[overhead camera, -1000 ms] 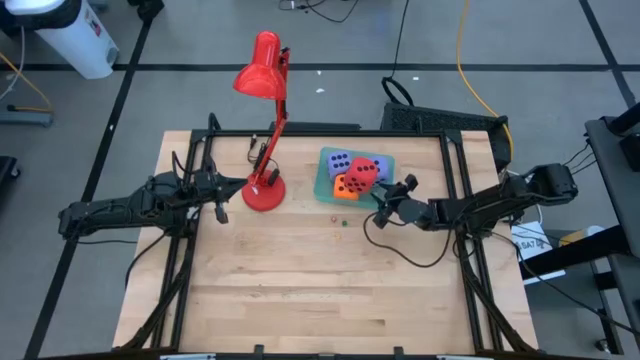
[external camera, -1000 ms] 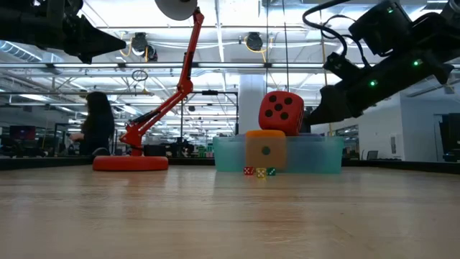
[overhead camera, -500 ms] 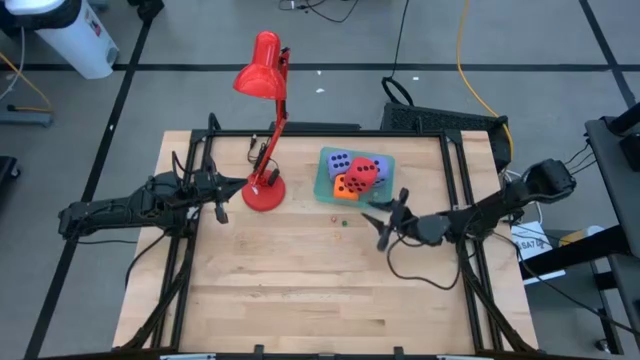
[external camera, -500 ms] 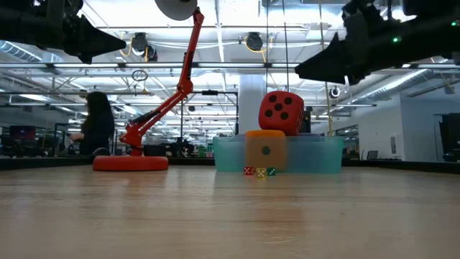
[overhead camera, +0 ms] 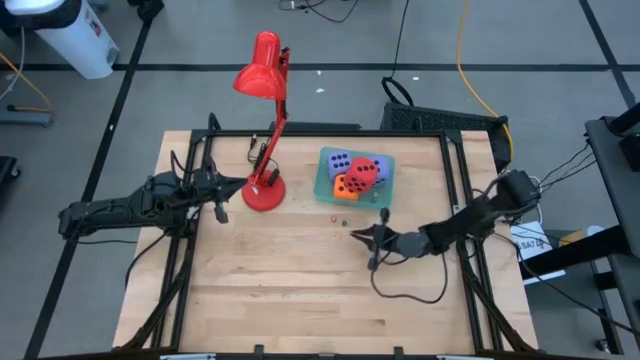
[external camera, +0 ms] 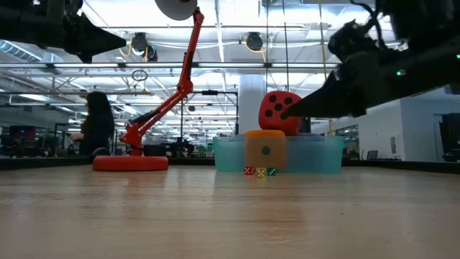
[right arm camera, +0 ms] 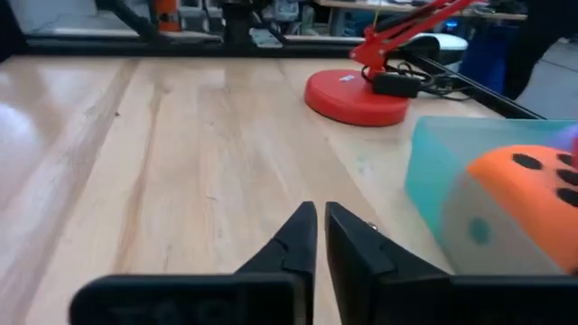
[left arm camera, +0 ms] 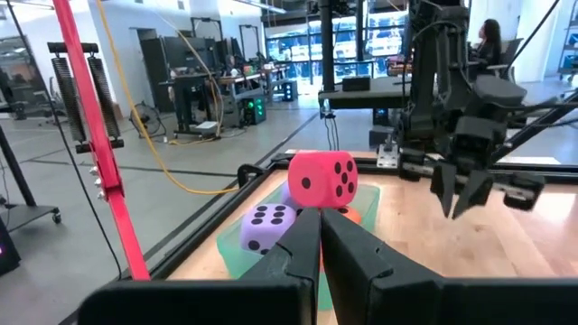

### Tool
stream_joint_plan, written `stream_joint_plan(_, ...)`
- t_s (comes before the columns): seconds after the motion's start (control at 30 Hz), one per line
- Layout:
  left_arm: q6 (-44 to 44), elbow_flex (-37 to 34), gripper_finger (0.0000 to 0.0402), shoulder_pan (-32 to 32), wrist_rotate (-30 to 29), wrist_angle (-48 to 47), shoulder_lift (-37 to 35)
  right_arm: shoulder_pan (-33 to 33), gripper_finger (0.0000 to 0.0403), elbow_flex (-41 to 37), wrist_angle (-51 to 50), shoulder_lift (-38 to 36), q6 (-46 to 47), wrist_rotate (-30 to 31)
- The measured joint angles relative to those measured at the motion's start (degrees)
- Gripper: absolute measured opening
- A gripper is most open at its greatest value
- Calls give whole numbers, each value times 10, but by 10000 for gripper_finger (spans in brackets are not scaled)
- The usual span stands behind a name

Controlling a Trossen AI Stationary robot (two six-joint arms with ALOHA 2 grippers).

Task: Pick & Place Dice
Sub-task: Put the small yellow dice into the green bin

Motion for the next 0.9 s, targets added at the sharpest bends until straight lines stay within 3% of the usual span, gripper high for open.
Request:
stream_joint_plan(0.13, 0, 0, 26, 0, 0, 0, 0, -3, 32, 49, 1, 50, -25, -8)
stream_joint_plan(0.27, -2, 0, 26, 0, 0, 0, 0, -18, 85, 89, -1, 96, -48, -41)
stream_joint_plan(0.37, -2, 0, 26, 0, 0, 0, 0, -38, 129, 109, -27, 118, -22, -104)
stream_joint_plan(0.57, -1, 0, 26, 0, 1, 0, 0, -61, 197, 118, -53, 135, 6, -114)
stream_joint_plan(0.7, -1, 0, 26, 0, 1, -1, 0, -66, 213, 118, -64, 135, 19, -119)
stream_joint_plan(0.9, 2, 0, 26, 0, 2, -2, 0, -75, 206, 118, -105, 149, 58, -119)
